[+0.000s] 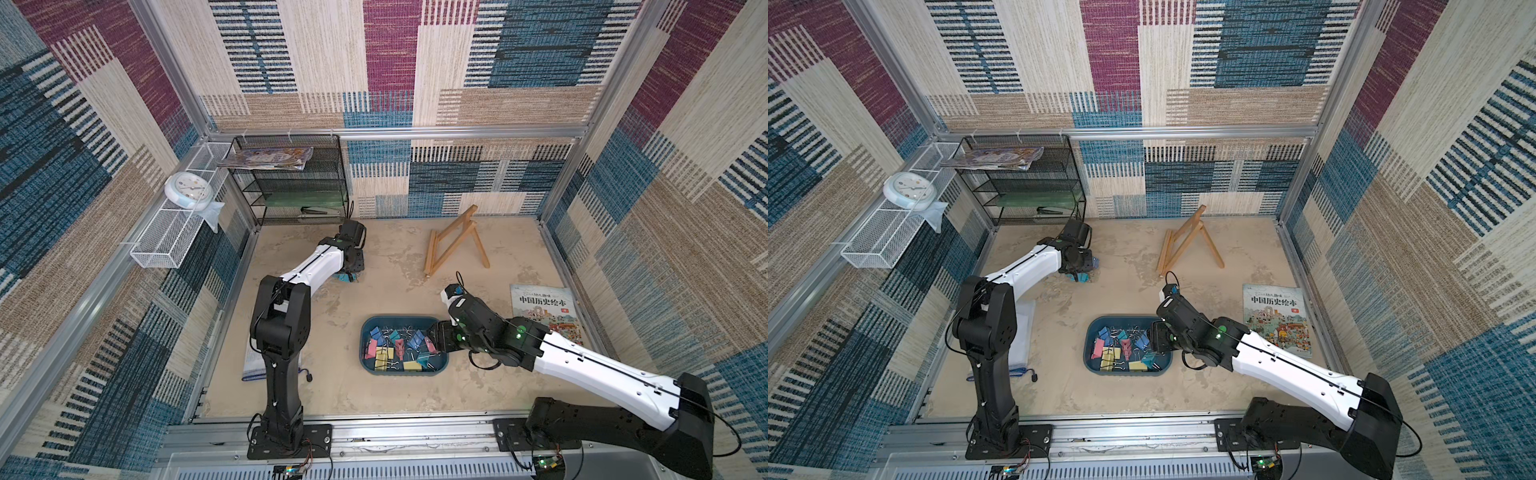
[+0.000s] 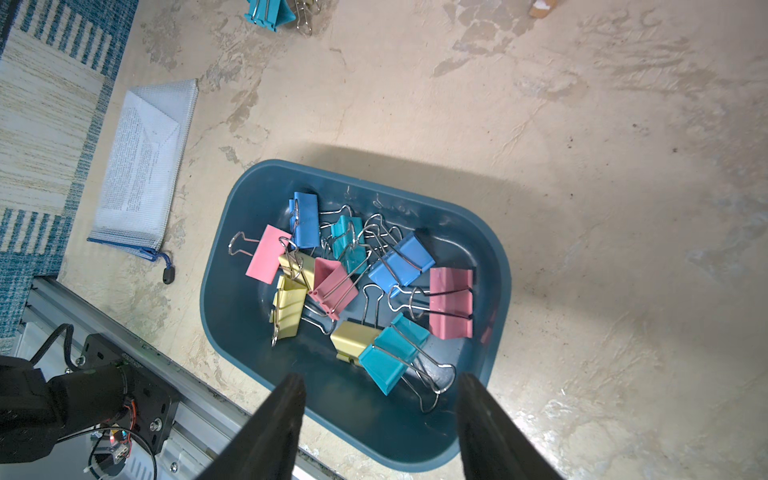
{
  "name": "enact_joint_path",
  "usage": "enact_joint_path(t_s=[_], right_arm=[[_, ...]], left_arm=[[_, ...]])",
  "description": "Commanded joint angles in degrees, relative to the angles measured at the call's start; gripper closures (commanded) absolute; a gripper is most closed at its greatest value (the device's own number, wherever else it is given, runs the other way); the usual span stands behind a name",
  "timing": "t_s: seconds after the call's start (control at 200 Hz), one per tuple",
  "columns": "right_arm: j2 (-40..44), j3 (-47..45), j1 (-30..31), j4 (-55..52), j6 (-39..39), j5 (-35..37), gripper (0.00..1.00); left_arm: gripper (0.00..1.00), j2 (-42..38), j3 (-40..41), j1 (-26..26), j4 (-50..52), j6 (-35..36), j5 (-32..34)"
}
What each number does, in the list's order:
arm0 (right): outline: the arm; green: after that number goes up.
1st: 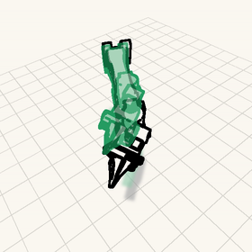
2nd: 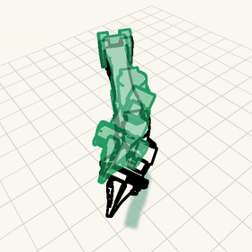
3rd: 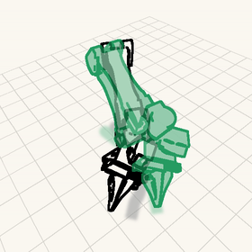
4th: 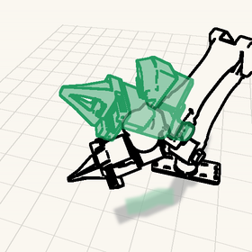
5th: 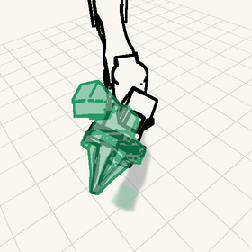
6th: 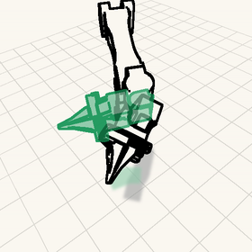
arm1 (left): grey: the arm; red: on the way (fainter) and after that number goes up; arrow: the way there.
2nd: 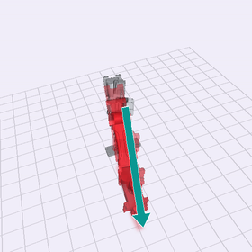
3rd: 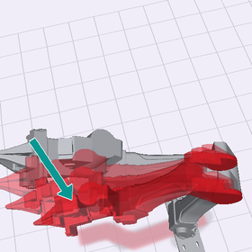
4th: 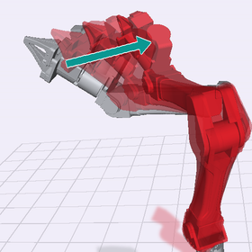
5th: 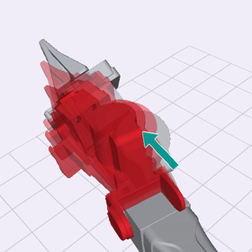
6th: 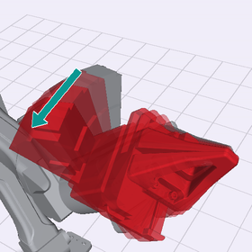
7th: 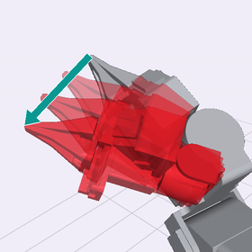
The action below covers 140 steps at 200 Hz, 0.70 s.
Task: Put the binder clips in the storage box
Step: Pick up the binder clip at the center of the board.
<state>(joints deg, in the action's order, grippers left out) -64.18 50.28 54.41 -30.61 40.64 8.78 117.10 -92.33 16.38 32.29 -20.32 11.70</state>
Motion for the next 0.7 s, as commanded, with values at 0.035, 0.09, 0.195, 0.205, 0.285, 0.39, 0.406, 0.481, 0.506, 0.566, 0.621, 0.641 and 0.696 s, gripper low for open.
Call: enact_joint_path(t_s=[0.035,0.09,0.195,0.205,0.285,0.39,0.406,0.481,0.506,0.566,0.621,0.641,0.696], right_arm=[[-0.7,0.1,0.0,1.6,0.0,0.4,0.37],[-1.2,0.2,0.0,1.8,0.0,0.1,0.37],[-1.9,0.4,0.0,2.0,0.1,-0.4,0.37],[-1.9,0.4,0.0,2.0,0.1,-0.5,0.37],[-2.0,0.5,0.0,2.0,0.2,-0.8,0.37],[-1.8,0.3,0.0,2.0,0.5,-0.7,0.37],[-1.7,0.3,0.0,2.0,0.5,-0.8,0.37],[-1.6,0.1,0.0,2.0,0.7,-0.8,0.37],[-1.5,0.0,0.0,2.1,0.7,-0.8,0.37],[-1.4,-0.1,0.0,2.0,0.9,-0.9,0.37],[-1.3,-0.2,0.0,2.1,0.9,-1.0,0.37],[-1.2,-0.3,0.0,2.1,1.0,-1.1,0.37],[-1.0,-0.4,0.0,2.4,1.1,-1.2,0.37]], left_arm=[[0.62,0.9,0.0,-1.1,0.5,2.8,-2.4],[0.62,1.2,0.4,-1.2,-0.2,3.4,-4.0],[0.58,1.6,1.6,-1.3,-1.6,4.2,-6.5],[0.58,1.7,1.6,-1.3,-1.7,4.3,-6.6],[0.57,2.3,1.8,-1.4,-1.9,4.2,-7.7],[0.58,2.8,2.6,-1.4,-2.5,3.7,-8.7],[0.58,2.8,2.8,-1.4,-2.6,3.6,-8.8],[0.61,2.5,3.8,-1.4,-3.2,3.0,-9.1],[0.62,2.4,4.1,-1.4,-3.2,2.8,-9.2],[0.61,2.0,5.1,-1.4,-3.4,2.3,-9.6],[0.58,1.4,6.2,-1.4,-4.0,1.8,-10.2],[0.54,1.2,6.7,-1.4,-4.2,1.7,-10.4],[0.44,0.6,8.0,-1.3,-5.0,1.4,-11.2]])
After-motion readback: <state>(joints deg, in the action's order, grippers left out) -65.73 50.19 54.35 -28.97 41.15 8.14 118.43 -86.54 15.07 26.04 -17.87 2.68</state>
